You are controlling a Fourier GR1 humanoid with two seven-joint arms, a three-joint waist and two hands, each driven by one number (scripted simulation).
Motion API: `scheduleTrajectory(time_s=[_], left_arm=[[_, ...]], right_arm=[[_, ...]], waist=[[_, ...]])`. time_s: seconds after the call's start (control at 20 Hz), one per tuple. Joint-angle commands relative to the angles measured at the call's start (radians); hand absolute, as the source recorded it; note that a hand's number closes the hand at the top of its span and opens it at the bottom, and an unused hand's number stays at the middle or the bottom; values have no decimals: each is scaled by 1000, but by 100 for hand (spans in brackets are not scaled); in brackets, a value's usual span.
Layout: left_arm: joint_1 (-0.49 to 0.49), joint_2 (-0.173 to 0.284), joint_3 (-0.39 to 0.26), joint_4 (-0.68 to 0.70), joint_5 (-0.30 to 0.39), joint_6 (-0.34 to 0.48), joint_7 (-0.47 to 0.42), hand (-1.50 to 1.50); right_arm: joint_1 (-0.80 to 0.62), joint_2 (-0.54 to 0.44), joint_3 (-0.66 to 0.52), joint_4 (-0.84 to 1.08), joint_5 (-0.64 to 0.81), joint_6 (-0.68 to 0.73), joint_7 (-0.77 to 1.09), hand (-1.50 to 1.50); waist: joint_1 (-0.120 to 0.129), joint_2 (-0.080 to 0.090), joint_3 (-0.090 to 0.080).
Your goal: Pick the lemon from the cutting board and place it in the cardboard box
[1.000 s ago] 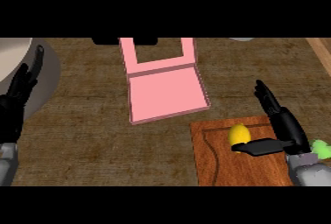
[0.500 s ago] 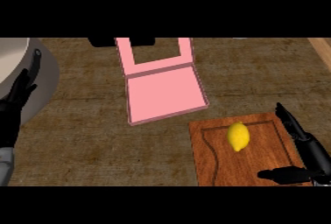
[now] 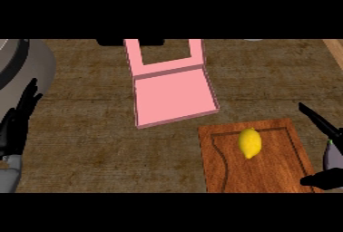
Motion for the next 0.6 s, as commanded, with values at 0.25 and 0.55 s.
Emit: scheduleTrajectory(time_s=[0.25, 0.55], left_arm=[[34, 5, 30, 87, 9, -32, -4, 0], [13, -8, 61, 99, 6, -49, 17, 0]], right_arm=[[-149, -97, 170, -85, 166, 220, 353, -150], [-306, 0, 173, -62, 141, 420, 508, -150]], waist=[[16, 5, -9], [5, 3, -7]])
